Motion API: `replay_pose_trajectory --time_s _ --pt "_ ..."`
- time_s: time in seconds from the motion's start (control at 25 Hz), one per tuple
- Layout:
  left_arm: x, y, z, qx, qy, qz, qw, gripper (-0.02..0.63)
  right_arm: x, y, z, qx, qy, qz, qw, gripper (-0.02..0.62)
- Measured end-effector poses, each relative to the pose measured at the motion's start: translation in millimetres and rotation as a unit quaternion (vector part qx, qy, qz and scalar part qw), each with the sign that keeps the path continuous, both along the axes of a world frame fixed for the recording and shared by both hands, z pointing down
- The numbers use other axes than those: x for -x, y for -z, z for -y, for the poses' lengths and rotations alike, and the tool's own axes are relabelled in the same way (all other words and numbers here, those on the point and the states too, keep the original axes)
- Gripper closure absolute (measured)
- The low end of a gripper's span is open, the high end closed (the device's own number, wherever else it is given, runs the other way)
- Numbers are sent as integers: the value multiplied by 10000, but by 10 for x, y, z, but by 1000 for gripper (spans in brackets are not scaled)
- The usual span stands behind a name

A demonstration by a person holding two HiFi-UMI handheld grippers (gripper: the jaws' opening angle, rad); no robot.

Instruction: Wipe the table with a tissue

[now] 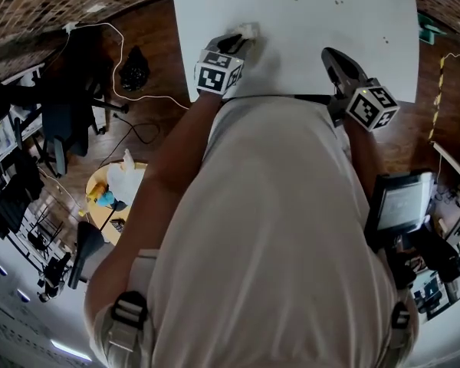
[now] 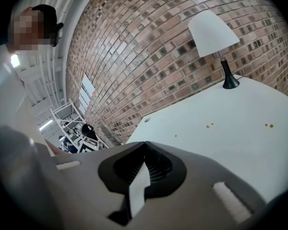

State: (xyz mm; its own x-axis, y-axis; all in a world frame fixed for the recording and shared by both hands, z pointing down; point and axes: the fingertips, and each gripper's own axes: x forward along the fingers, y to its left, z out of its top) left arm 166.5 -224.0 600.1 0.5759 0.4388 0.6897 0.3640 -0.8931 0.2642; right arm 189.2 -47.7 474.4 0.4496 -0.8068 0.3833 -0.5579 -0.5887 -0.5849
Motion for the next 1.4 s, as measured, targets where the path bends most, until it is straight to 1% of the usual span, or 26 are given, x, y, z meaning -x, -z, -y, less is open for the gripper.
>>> replay_pose_trajectory --time_s 0.04,0.08,0.12,0.16,0.2,0.36,0.44,0.56,0.6,0.68,0.76,0.84,0.92,1.0,1.08,1.16,1.32,1.4 --pt "-17 58 179 153 528 -113 9984 529 -19 -3 1 -21 1 2 10000 588" --pt "-18 90 385 261 1023 -156 9943 529 -31 -11 14 -42 15 3 10000 588" --pt "-3 98 585 289 1397 -147 9897 529 -37 -20 32 -64 39 4 10000 588" --pt "19 94 745 243 1612 -121 9866 529 -38 -30 49 -89 67 5 9999 588" --pt "39 83 850 152 1690 -96 9855 529 -38 -39 54 -116 96 8 9999 588" --pt "12 41 925 -225 1686 -89 9854 529 -57 -81 -14 -211 179 75 9996 588" --pt "-51 -5 858 -323 1669 -54 9854 529 -83 -80 -68 -243 207 118 9994 588" --pt "-132 -105 649 -466 1517 105 9873 528 -144 -43 -220 -251 187 126 9994 588" --pt "-145 -121 586 -569 1494 156 9870 528 -162 -25 -280 -252 166 129 9995 588" --pt "-147 -147 515 -827 1594 201 9835 529 -184 10 -398 -221 124 146 9996 588" --pt "-137 -202 466 -876 1614 199 9828 529 -188 13 -453 -157 78 155 9997 588" --pt "-124 -282 508 -845 1405 173 9863 529 -203 -62 -334 -199 46 143 9997 588" --pt "-129 -269 561 -999 1202 145 9876 529 -253 -136 -198 -343 61 131 9993 588" --pt "-181 -118 281 -1125 1113 92 9873 529 -313 -78 -357 -379 99 145 9991 588" --pt "-207 -85 -152 -999 1109 88 9888 529 -378 33 -665 -319 149 137 9993 588" --pt "-194 -116 -429 -818 1068 138 9908 529 -440 84 -833 -306 197 126 9993 588" --pt "-123 -85 -766 -547 684 202 9960 529 -514 97 -890 -430 332 147 9984 588" --pt "-102 -26 -839 -484 714 131 9962 529 -528 92 -916 -490 416 179 9978 588"
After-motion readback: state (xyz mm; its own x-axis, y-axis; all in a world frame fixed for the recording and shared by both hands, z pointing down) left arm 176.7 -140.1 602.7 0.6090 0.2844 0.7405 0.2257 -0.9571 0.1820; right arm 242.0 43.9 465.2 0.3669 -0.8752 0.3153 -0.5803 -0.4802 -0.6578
